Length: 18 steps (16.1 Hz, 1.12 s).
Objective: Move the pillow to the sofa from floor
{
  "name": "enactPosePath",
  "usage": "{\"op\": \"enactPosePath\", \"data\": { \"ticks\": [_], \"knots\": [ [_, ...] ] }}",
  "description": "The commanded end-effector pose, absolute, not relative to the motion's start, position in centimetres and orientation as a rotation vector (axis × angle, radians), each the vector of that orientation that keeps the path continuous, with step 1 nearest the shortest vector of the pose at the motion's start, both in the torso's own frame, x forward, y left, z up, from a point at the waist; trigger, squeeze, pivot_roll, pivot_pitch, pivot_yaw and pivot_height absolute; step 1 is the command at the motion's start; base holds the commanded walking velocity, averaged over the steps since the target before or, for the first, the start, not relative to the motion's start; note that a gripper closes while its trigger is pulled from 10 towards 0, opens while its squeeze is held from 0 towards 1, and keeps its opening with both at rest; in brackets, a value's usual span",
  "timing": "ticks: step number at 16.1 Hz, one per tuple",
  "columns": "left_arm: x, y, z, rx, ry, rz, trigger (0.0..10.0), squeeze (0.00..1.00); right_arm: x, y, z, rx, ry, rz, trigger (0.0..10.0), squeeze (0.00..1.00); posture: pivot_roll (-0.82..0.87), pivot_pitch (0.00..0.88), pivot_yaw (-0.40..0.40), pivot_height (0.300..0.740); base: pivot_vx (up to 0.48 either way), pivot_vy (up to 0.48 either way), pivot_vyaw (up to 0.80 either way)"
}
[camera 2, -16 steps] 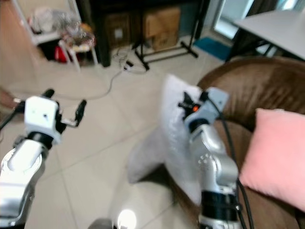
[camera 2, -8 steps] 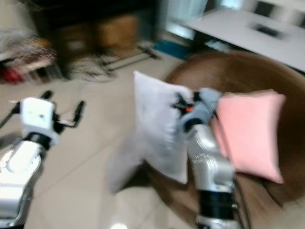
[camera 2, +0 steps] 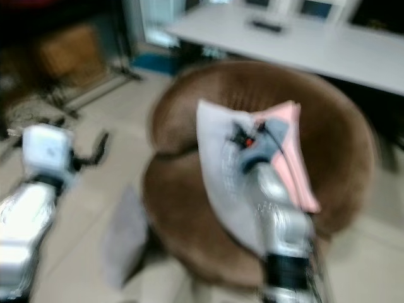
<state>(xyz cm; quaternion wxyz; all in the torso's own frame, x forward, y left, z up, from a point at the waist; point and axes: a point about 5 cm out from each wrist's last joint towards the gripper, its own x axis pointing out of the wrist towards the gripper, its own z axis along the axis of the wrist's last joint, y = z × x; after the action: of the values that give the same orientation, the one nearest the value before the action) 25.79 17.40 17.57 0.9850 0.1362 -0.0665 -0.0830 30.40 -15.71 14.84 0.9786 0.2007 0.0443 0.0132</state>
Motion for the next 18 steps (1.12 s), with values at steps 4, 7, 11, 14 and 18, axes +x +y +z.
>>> {"op": "enactPosePath", "data": {
  "ticks": [4, 7, 11, 14, 18],
  "knots": [
    [25.7, 18.5, 17.5, 0.291, -0.118, -0.135, 10.0, 0.00, 30.5, -14.2, 16.8, 0.464, 0.003, 0.102, 10.0, 0.00, 0.10, 0.000, -0.017, 0.740, 0.271, 0.000, 0.00],
    [25.8, 18.4, 17.4, 0.306, -0.118, -0.131, 10.0, 0.00, 30.6, -14.1, 16.9, 0.438, 0.006, 0.117, 10.0, 0.00, 0.10, 0.000, -0.014, 0.740, 0.082, 0.000, 0.00],
    [25.8, 18.4, 17.4, 0.317, -0.116, -0.130, 10.0, 0.00, 30.5, -13.0, 17.6, 0.440, -0.012, 0.206, 10.0, 0.00, 0.10, 0.000, -0.016, 0.740, 0.000, 0.000, 0.00],
    [25.4, 18.3, 16.4, 0.362, -0.057, -0.192, 10.0, 0.00, 31.0, -11.9, 18.3, 0.437, 0.004, 0.283, 10.0, 0.00, 0.11, 0.000, -0.018, 0.740, 0.000, 0.000, 0.00],
    [24.1, 18.7, 15.2, 0.406, 0.052, -0.362, 10.0, 0.00, 31.9, -9.4, 19.8, 0.518, 0.035, 0.395, 10.0, 0.00, 0.12, 0.000, -0.024, 0.740, 0.000, 0.000, 0.00]
  ]
}}
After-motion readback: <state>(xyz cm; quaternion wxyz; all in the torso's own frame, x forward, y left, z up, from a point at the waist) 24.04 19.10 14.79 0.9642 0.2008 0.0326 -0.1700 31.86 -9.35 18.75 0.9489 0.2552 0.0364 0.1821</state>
